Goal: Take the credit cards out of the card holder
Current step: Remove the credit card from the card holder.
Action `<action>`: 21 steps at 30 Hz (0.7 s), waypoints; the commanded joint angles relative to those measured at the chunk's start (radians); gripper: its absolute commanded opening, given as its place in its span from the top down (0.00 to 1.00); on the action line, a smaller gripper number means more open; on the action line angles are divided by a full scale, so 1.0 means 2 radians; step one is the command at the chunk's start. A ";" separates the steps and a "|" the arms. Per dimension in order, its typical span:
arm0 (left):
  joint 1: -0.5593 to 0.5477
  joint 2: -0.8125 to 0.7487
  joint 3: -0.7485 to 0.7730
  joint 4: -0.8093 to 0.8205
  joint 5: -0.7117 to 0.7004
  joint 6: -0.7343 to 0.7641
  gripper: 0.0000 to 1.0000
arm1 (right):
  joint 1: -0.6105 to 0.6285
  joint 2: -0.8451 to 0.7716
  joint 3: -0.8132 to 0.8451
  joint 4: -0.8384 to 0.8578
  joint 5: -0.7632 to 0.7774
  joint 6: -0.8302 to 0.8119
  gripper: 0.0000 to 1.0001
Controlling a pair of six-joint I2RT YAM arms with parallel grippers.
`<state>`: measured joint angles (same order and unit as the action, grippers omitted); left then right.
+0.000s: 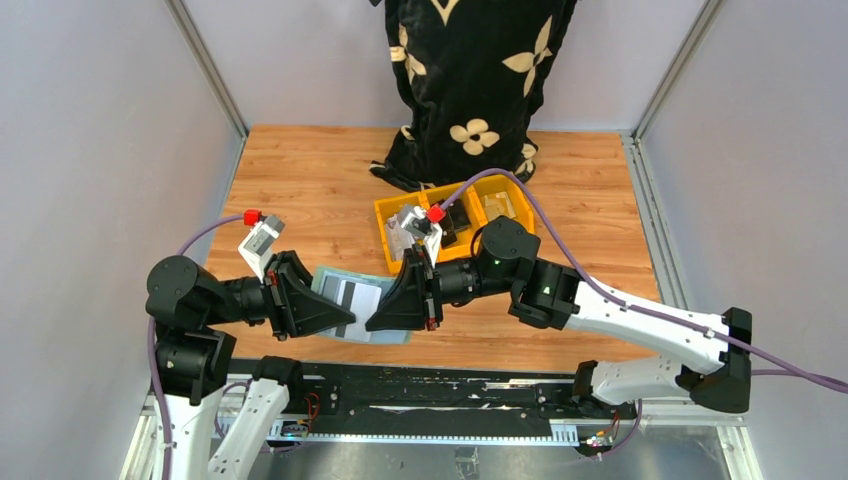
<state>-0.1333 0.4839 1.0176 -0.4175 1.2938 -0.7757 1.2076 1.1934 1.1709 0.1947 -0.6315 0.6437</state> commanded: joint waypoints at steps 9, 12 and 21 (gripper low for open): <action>-0.001 0.006 0.016 0.002 0.007 -0.006 0.85 | -0.006 -0.024 0.004 0.026 -0.012 0.005 0.66; -0.001 0.006 0.020 0.003 0.008 -0.007 0.85 | -0.006 -0.015 0.012 0.023 -0.002 0.008 0.68; -0.001 0.004 0.026 0.002 0.007 -0.009 0.85 | -0.013 -0.019 0.007 0.008 0.024 0.010 1.00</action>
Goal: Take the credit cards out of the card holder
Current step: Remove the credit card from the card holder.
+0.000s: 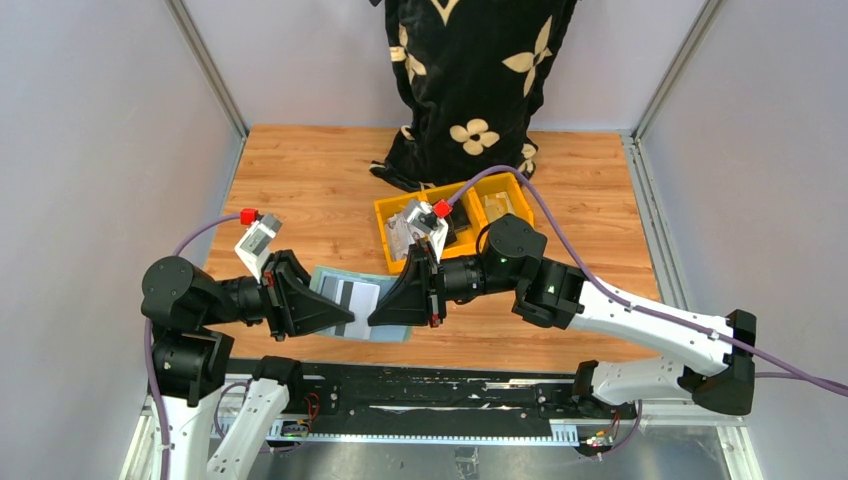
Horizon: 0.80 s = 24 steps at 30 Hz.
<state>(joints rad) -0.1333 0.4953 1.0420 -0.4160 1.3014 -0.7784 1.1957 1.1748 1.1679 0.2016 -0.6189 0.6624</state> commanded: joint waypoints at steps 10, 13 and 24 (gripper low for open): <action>-0.001 0.006 0.028 0.002 0.002 -0.011 0.73 | -0.010 -0.035 -0.030 -0.002 0.034 0.000 1.00; -0.001 0.005 0.027 0.003 0.000 -0.010 0.79 | -0.010 -0.037 -0.034 0.005 0.031 0.003 1.00; -0.001 0.007 0.028 0.010 -0.016 -0.008 1.00 | -0.011 -0.055 -0.054 0.015 0.028 0.008 1.00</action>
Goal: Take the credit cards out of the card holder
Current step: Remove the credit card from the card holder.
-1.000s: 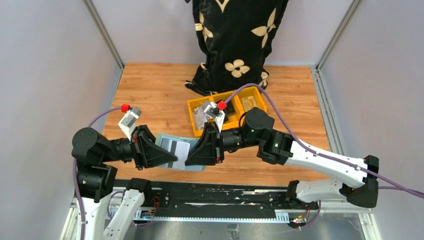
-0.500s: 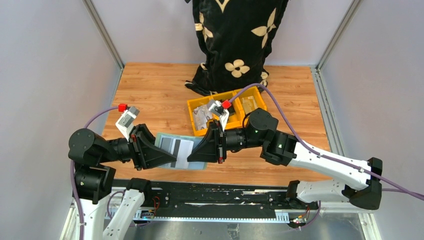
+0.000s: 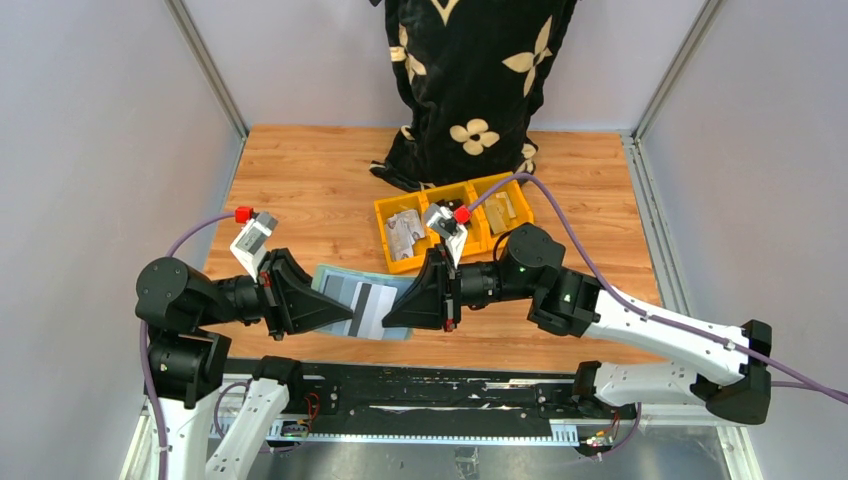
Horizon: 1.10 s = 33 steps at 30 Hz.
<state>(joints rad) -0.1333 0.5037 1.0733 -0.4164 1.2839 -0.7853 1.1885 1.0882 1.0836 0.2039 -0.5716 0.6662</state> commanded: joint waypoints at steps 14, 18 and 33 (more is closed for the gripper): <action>-0.001 0.001 0.010 0.013 -0.016 -0.005 1.00 | -0.007 0.019 0.002 0.088 0.001 0.050 0.64; -0.001 0.002 0.011 0.013 -0.015 -0.005 1.00 | -0.007 0.010 0.000 0.085 0.002 0.048 0.84; -0.001 0.013 0.028 0.007 -0.022 0.013 1.00 | -0.017 -0.055 -0.018 -0.018 0.016 -0.005 1.00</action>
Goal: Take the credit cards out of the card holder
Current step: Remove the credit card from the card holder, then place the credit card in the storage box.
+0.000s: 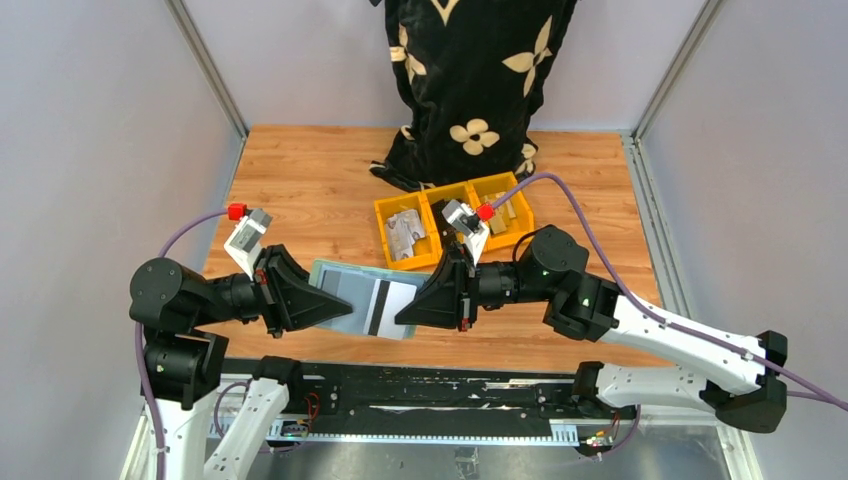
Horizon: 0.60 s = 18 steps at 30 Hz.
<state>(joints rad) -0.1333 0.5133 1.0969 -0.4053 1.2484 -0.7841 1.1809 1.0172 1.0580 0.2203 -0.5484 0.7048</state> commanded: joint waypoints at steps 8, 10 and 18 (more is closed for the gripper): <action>-0.001 0.035 0.081 -0.173 -0.061 0.197 1.00 | -0.087 -0.060 -0.008 -0.092 -0.012 -0.037 1.00; -0.001 0.040 0.091 -0.200 -0.072 0.226 1.00 | -0.120 -0.070 -0.007 -0.108 -0.024 -0.037 1.00; -0.001 0.039 0.088 -0.209 -0.076 0.243 1.00 | -0.174 -0.061 0.001 -0.130 -0.070 -0.043 1.00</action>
<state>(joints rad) -0.1333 0.5858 1.2587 -0.7815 1.1122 -0.3580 0.8539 0.8825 1.0504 -0.0074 -0.6147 0.6468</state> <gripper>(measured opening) 0.063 0.007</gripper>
